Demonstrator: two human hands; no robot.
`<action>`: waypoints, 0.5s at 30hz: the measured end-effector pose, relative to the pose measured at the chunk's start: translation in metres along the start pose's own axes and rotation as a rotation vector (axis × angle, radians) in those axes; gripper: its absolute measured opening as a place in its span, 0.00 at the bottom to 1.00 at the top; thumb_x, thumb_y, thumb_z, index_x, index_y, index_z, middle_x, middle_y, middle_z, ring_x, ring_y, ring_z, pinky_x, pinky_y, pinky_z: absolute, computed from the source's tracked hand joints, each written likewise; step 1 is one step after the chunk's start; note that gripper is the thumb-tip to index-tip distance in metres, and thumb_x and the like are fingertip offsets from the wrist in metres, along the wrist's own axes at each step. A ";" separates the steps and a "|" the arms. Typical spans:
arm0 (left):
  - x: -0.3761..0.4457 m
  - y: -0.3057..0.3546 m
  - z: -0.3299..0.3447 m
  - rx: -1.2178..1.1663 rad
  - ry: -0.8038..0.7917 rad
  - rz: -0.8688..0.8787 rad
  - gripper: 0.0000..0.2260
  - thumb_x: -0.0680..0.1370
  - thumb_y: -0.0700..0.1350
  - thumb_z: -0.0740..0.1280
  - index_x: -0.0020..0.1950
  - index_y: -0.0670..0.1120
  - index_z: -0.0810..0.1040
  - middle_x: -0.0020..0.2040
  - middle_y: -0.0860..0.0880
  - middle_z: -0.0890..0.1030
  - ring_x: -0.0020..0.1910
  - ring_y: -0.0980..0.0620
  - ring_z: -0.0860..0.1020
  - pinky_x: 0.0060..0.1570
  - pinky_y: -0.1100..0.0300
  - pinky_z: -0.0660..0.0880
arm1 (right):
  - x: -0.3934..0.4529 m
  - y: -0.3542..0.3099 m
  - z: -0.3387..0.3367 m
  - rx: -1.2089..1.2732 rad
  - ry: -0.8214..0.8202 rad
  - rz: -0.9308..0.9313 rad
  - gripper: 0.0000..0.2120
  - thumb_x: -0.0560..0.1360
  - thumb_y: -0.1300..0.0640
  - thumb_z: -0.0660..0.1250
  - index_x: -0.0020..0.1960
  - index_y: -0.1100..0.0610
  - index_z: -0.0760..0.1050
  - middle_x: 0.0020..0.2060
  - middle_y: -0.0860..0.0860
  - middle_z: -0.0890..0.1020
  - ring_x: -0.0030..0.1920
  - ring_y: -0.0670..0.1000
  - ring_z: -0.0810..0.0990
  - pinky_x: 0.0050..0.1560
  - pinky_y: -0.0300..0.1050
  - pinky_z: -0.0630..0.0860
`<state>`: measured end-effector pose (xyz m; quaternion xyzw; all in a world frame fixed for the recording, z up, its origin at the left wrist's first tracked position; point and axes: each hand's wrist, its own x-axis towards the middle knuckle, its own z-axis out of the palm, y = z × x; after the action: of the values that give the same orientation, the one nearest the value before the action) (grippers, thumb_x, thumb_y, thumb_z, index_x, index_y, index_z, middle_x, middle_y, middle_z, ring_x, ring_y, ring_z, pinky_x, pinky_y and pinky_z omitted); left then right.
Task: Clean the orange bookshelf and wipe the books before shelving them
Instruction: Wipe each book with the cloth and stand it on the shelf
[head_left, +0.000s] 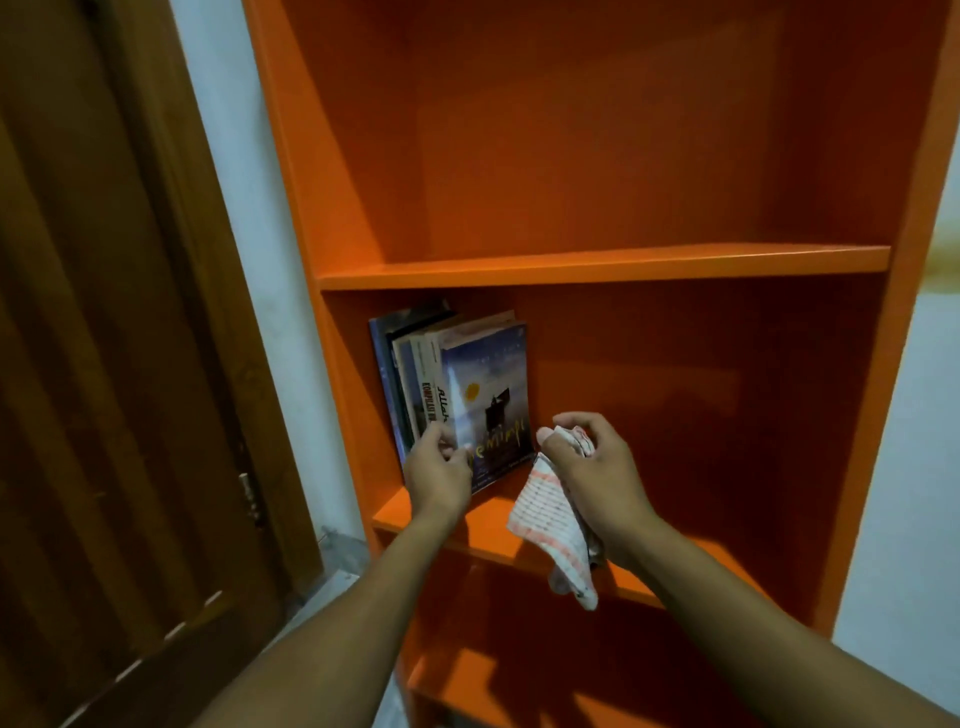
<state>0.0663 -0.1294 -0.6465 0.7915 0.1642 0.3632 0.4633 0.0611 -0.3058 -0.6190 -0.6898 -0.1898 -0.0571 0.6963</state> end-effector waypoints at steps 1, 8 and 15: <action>0.006 0.000 0.009 0.022 0.011 -0.018 0.12 0.78 0.34 0.68 0.40 0.44 0.68 0.34 0.48 0.72 0.30 0.55 0.67 0.25 0.72 0.65 | 0.001 0.002 -0.002 -0.003 -0.004 0.008 0.07 0.77 0.50 0.70 0.53 0.47 0.74 0.47 0.54 0.81 0.47 0.61 0.82 0.41 0.52 0.77; 0.031 -0.005 0.048 0.109 0.090 -0.201 0.15 0.76 0.30 0.62 0.61 0.38 0.77 0.58 0.38 0.79 0.58 0.39 0.77 0.52 0.53 0.74 | 0.005 0.014 -0.011 -0.002 -0.020 0.068 0.08 0.77 0.50 0.69 0.54 0.49 0.74 0.46 0.54 0.82 0.43 0.56 0.83 0.38 0.48 0.76; 0.025 -0.018 0.051 0.146 0.068 -0.222 0.11 0.76 0.32 0.66 0.57 0.38 0.76 0.56 0.39 0.78 0.55 0.39 0.77 0.51 0.49 0.75 | -0.001 0.026 -0.015 0.008 -0.018 0.108 0.07 0.77 0.51 0.70 0.53 0.50 0.76 0.45 0.56 0.82 0.41 0.55 0.81 0.38 0.48 0.75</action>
<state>0.1223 -0.1364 -0.6669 0.7873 0.2926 0.3233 0.4359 0.0715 -0.3194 -0.6436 -0.6969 -0.1590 -0.0126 0.6992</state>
